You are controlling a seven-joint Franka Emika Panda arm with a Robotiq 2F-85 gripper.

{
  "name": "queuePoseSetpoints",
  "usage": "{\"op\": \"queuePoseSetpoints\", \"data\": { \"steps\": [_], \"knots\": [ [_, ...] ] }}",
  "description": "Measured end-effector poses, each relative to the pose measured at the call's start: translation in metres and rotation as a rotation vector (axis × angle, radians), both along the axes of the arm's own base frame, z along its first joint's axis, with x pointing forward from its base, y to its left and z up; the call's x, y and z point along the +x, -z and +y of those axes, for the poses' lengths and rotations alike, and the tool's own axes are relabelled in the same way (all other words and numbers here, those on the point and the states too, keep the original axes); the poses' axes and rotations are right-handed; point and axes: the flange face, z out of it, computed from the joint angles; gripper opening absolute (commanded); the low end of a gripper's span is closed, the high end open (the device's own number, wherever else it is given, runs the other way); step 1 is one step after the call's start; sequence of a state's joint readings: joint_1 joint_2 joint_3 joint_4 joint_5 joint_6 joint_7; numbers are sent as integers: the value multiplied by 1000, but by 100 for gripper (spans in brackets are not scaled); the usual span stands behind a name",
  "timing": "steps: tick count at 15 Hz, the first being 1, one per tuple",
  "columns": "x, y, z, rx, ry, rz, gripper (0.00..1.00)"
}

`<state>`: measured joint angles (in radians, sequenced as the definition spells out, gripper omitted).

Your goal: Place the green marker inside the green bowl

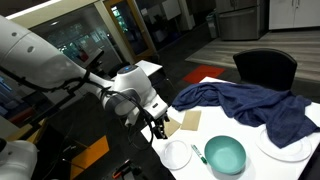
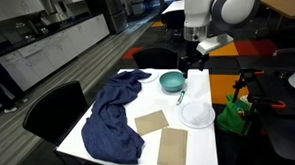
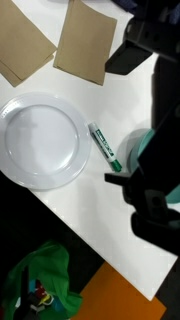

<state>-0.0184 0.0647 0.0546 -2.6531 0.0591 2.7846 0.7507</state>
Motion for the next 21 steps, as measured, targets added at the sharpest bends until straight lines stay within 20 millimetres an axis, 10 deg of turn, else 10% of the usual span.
{"op": "queuePoseSetpoints", "data": {
  "steps": [21],
  "knots": [
    [17,83,-12,108,481,-113,100]
  ]
}}
